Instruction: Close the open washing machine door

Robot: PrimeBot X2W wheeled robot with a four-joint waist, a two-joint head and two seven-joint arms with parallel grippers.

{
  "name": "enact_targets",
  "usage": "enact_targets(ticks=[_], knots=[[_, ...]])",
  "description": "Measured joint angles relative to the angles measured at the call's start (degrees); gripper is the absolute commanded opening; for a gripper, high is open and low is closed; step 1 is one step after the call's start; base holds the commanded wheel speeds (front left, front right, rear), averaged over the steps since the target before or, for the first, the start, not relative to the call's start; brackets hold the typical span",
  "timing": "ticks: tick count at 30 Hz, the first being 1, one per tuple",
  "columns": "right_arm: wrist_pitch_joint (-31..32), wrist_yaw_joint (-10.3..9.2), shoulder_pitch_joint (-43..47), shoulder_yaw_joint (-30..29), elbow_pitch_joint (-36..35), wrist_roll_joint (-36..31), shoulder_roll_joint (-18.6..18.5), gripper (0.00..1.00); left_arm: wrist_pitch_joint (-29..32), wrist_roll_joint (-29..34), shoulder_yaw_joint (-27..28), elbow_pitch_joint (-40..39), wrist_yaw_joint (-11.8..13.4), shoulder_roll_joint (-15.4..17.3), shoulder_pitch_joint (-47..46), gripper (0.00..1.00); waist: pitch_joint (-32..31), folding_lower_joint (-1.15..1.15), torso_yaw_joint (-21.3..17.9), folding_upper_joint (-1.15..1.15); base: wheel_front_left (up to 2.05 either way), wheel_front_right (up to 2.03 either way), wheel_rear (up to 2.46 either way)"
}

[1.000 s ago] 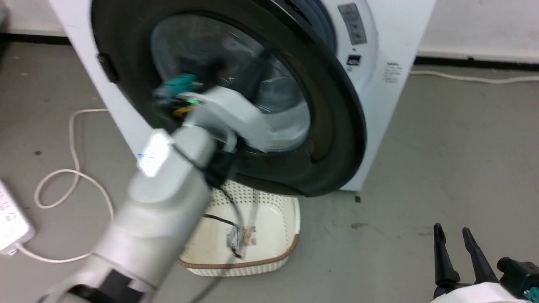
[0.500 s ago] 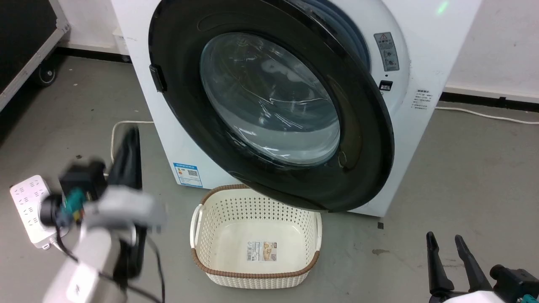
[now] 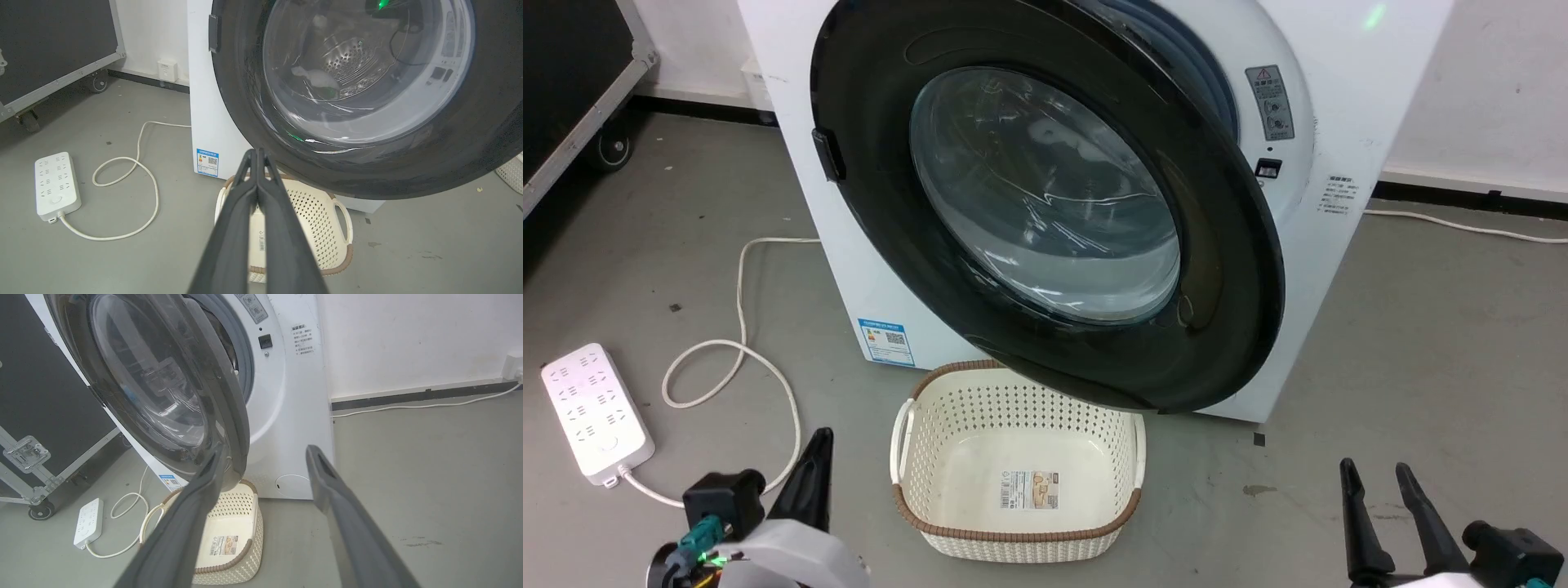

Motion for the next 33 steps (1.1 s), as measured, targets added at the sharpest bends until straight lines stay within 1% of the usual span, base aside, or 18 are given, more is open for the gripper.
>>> enact_targets(ticks=[1, 2, 6, 7, 8, 9, 13, 15, 17, 20, 22, 25, 30, 33], knots=[[0.0, -0.01, 0.1, 0.1, 0.0, -0.3, 0.0, 1.00, 0.0, 0.0, 0.1, -0.1, 0.0, -0.1, 0.4, 0.55, 0.0, 0.00, 0.1, 0.00, 0.00, 0.00, 0.00], [0.0, -0.01, 0.2, 0.1, 0.0, -0.8, 0.0, 1.00, -0.3, 0.0, 0.3, -0.4, 0.4, -0.2, 0.6, 1.00, -0.1, 0.00, 0.1, 0.00, 0.00, 0.00, 0.00], [0.0, 0.00, 0.2, -0.5, -0.1, -1.6, 0.0, 1.00, -0.9, 0.2, 0.7, -1.9, 1.0, -0.5, 1.0, 1.00, -0.2, 0.00, 0.0, 0.00, 0.00, 0.00, 0.00], [0.0, 0.00, 0.2, -0.7, -0.1, -1.9, 0.0, 0.73, -0.9, 0.2, 0.7, -2.2, 1.0, -0.5, 1.2, 1.00, -0.2, 0.00, 0.0, 0.00, 0.00, 0.00, 0.00], [0.0, 0.00, 0.2, -1.0, -0.1, -2.1, 0.0, 0.26, -1.0, 0.4, 0.7, -2.5, 1.1, -0.6, 1.4, 1.00, -0.1, 0.00, 0.0, 0.00, 0.00, 0.00, 0.00], [0.0, 0.00, 0.1, -1.4, -0.2, -2.3, 0.0, 0.00, -1.1, 0.7, 0.7, -2.7, 1.3, -0.6, 1.5, 1.00, -0.1, 0.00, 0.1, 0.00, 0.00, 0.00, 0.00], [0.0, -0.01, -0.4, -2.2, -1.4, -3.4, 0.0, 0.00, -1.4, 1.8, 0.7, -3.9, 1.6, -0.7, 1.5, 1.00, 0.1, 0.00, 0.4, 0.00, 0.00, 0.00, 0.00], [0.0, -0.01, -1.8, -1.3, -2.1, -3.5, 0.0, 0.00, -1.5, 2.4, 0.7, -4.5, 1.8, -0.7, 1.5, 1.00, 0.2, 0.00, 0.5, 0.00, 0.00, 0.00, 0.00], [0.1, -0.01, -3.8, 0.9, -2.2, -3.5, 0.0, 0.00, -1.5, 3.0, 0.8, -5.4, 1.8, -0.8, 1.5, 1.00, 0.7, 0.00, 0.7, 0.00, 0.00, 0.00, 0.00], [2.3, 0.00, -7.6, 5.2, -0.9, -3.4, 0.0, 0.00, -1.8, 3.8, 1.1, -6.5, 1.8, -1.2, 1.5, 1.00, 1.7, 0.01, 1.1, 0.00, 0.00, 0.00, 0.00], [3.6, 0.00, -10.7, 7.2, 1.0, -3.7, 0.0, 0.00, -1.9, 4.2, 1.3, -7.1, 1.8, -1.5, 1.5, 1.00, 2.6, 0.01, 1.6, 0.00, 0.00, 0.00, 0.00], [4.2, 0.00, -15.0, 7.8, 4.7, -4.1, 0.0, 0.00, -1.9, 4.6, 1.9, -7.5, 1.8, -2.2, 1.5, 1.00, 3.9, 0.01, 2.4, 0.00, 0.00, 0.00, 0.00], [3.7, -0.01, -21.2, 5.2, 12.2, -5.0, 0.0, 0.00, -1.9, 5.3, 2.9, -7.9, 0.9, -3.1, 1.0, 1.00, 6.1, 0.01, 3.9, 0.00, 0.00, 0.00, 0.00], [2.9, 0.00, -24.4, 3.2, 15.4, -5.6, 0.0, 0.00, -1.9, 5.9, 3.7, -8.0, 0.3, -3.5, 0.7, 1.00, 7.4, 0.02, 4.6, 0.00, 0.00, 0.00, 0.00]])
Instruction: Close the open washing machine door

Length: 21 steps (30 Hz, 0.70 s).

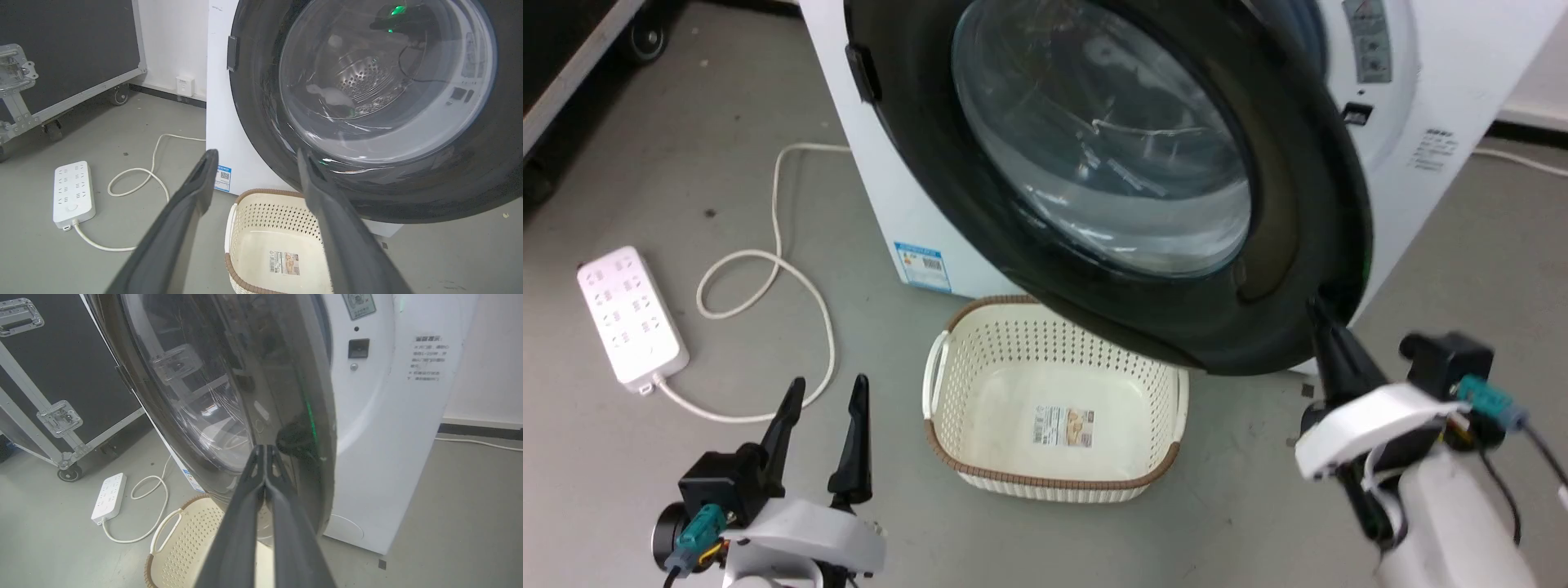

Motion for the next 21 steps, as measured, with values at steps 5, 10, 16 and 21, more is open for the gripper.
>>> enact_targets(ticks=[5, 10, 16, 21], knots=[[-1.0, 0.14, -4.8, -3.5, 2.5, -2.0, 0.3, 0.00, 0.0, 1.3, 0.9, -0.3, -1.0, -1.2, -0.8, 1.00, 2.0, 0.00, 0.6, 0.00, 0.00, 0.00, 0.00], [-1.4, 0.13, -10.5, -10.3, 3.3, -6.8, 0.3, 0.00, 0.0, 2.0, 1.9, -0.5, -2.2, -2.9, -2.4, 1.00, 4.4, -0.01, 1.4, 0.00, 0.00, 0.00, 0.00], [-0.6, 0.10, -17.6, -19.6, 3.2, -14.1, 0.2, 0.00, 0.0, 3.2, 3.1, -0.6, -3.7, -4.4, -4.4, 1.00, 7.7, 0.00, 2.7, 0.00, 0.00, 0.00, 0.00], [0.6, 0.09, -22.4, -24.3, 2.2, -19.3, 0.1, 0.00, 0.0, 4.1, 4.8, -0.5, -5.7, -6.2, -5.1, 1.00, 10.8, 0.00, 4.4, 0.00, 0.00, 0.00, 0.00]])
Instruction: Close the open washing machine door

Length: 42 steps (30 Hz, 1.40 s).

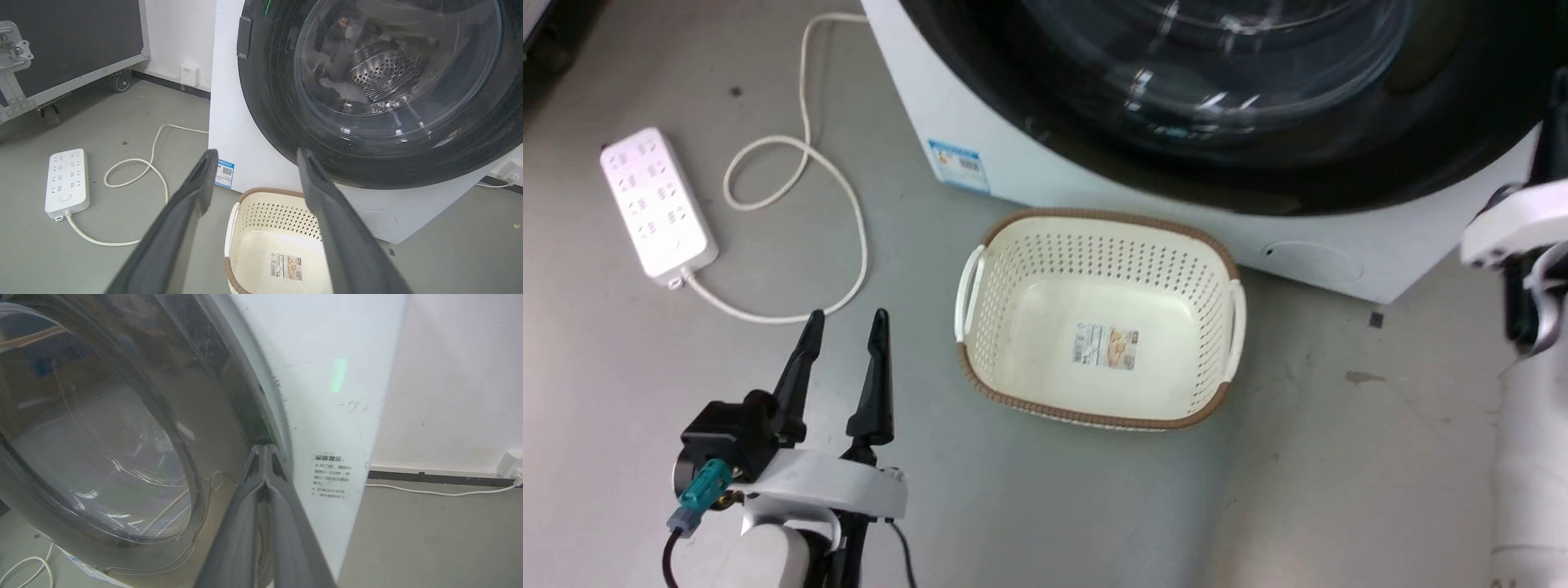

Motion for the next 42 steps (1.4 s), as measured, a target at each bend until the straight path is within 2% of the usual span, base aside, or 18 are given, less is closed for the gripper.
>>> enact_targets(ticks=[10, 13, 18, 22, 23, 24, 26, 27, 28, 29, 30, 36, 37, 42], knots=[[-0.9, 0.00, -3.6, -4.9, -1.5, -2.7, -0.3, 0.00, 0.0, 2.5, 3.1, 0.8, -2.5, -2.1, -0.8, 1.00, 2.9, -0.01, 1.6, 0.00, 0.00, 0.00, 0.00], [-1.3, 0.00, -3.7, -4.8, -1.5, -2.4, -0.3, 0.00, 0.0, 3.0, 3.6, 1.1, -3.0, -2.3, -0.8, 1.00, 2.4, -0.01, 1.2, 0.00, 0.00, 0.00, 0.00], [-2.8, 0.00, -3.5, -0.3, -4.5, 0.5, -0.3, 0.00, 0.0, 4.9, 4.9, 1.5, -3.5, -2.6, -0.4, 1.00, -0.6, -0.01, -0.5, 0.00, 0.00, 0.00, 0.00], [-3.3, 0.00, 3.3, 4.0, -9.7, 3.2, -0.2, 0.00, 0.0, 6.3, 5.5, 1.9, -3.5, -2.6, 0.7, 1.00, -4.0, -0.01, -2.5, 0.00, 0.00, 0.00, 0.00], [-3.4, 0.00, 8.1, 6.2, -12.2, 5.2, -0.1, 0.00, 0.0, 7.0, 5.5, 2.2, -3.5, -2.6, 1.4, 1.00, -5.7, -0.01, -3.9, 0.00, 0.00, 0.00, 0.00], [-3.4, 0.00, 8.1, 6.2, -12.2, 5.2, -0.1, 0.00, 0.0, 7.0, 5.5, 2.2, -3.5, -2.6, 1.4, 1.00, -5.7, -0.01, -3.9, 0.00, 0.00, 0.00, 0.00], [-3.5, 0.00, 15.5, 8.6, -16.0, 7.3, -0.1, 0.00, 0.0, 8.1, 5.4, 2.5, -3.5, -2.5, 2.1, 1.00, -8.3, -0.02, -5.9, 0.00, 0.00, 0.00, 0.00], [-3.5, 0.00, 15.5, 8.6, -16.0, 7.3, -0.1, 0.00, 0.0, 8.1, 5.4, 2.5, -3.5, -2.5, 2.1, 1.00, -8.3, -0.02, -5.9, 0.00, 0.00, 0.00, 0.00], [-3.5, 0.00, 20.4, 9.9, -18.3, 8.4, -0.1, 0.00, 0.0, 8.4, 5.3, 2.7, -3.5, -2.5, 2.7, 1.00, -9.9, -0.01, -7.2, 0.00, 0.00, 0.00, 0.00], [-3.5, 0.00, 20.4, 9.9, -18.3, 8.4, -0.1, 0.00, 0.0, 8.4, 5.3, 2.7, -3.5, -2.5, 2.7, 1.00, -9.9, -0.01, -7.2, 0.00, 0.00, 0.00, 0.00], [-3.4, 0.00, 25.2, 11.1, -20.0, 9.3, -0.1, 0.00, 0.0, 8.9, 5.2, 2.8, -3.4, -2.4, 3.3, 1.00, -11.5, -0.02, -8.4, 0.00, 0.00, 0.00, 0.00], [-1.5, 0.00, 35.5, 13.1, -23.0, 10.2, -0.1, 0.00, 0.4, 9.9, 4.3, 3.8, -3.1, -2.0, 4.6, 1.00, -15.1, -0.02, -10.6, 0.00, 0.00, 0.00, 0.00], [-0.9, 0.00, 38.7, 13.6, -23.4, 11.1, -0.1, 0.00, 2.0, 9.8, 4.3, 4.4, -2.3, -2.0, 4.9, 1.00, -16.2, -0.03, -11.2, 0.00, 0.00, 0.00, 0.00], [0.8, 0.00, 43.2, 14.7, -23.1, 12.8, -0.1, 0.00, 3.6, 9.9, 4.2, 4.5, -1.4, -1.7, 5.3, 1.00, -17.8, -0.02, -12.4, 0.00, 0.00, 0.00, 0.00]])
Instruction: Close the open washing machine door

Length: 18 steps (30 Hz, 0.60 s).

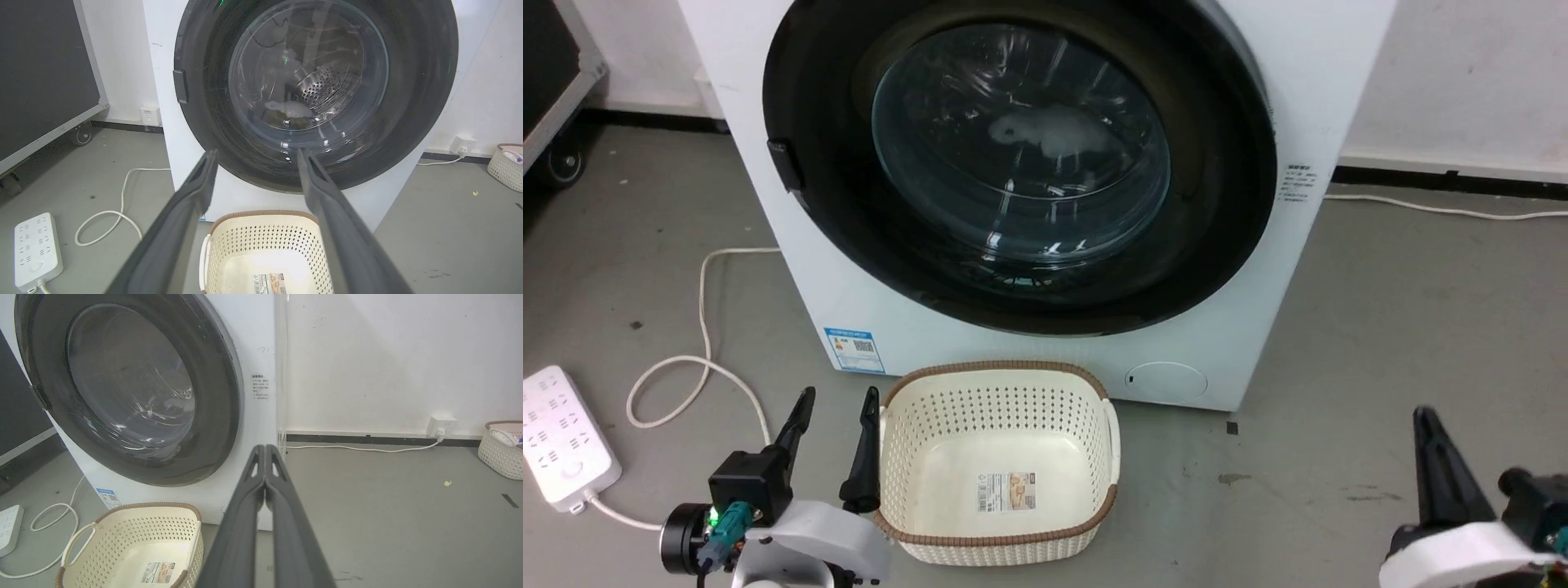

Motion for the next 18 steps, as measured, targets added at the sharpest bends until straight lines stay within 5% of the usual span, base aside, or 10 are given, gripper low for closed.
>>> enact_targets(ticks=[2, 3, 4, 18], knots=[[1.4, 0.00, 0.8, 0.8, 0.8, 1.1, 0.0, 0.05, 0.5, 0.0, -0.1, 0.0, 0.1, 0.0, 0.2, 1.00, -0.3, 0.00, -0.2, 0.00, 0.00, 0.00, 0.00], [1.4, 0.00, 0.8, 0.8, 0.8, 1.1, 0.0, 0.37, 0.5, 0.0, -0.1, 0.0, 0.1, 0.0, 0.2, 1.00, -0.3, 0.00, -0.2, 0.00, 0.00, 0.00, 0.00], [2.4, 0.00, 1.4, 1.5, 1.7, 1.5, 0.0, 0.96, 1.0, -0.1, -0.3, 0.0, 0.1, 0.0, 0.4, 1.00, -0.5, 0.00, -0.2, 0.00, 0.00, 0.00, 0.00], [2.6, 0.00, 2.0, 3.4, 1.7, 2.2, 0.0, 1.00, 2.1, -1.1, -0.9, 0.1, 0.7, 0.0, 0.5, 1.00, -1.4, 0.01, 0.4, 0.00, 0.00, 0.00, 0.00]])
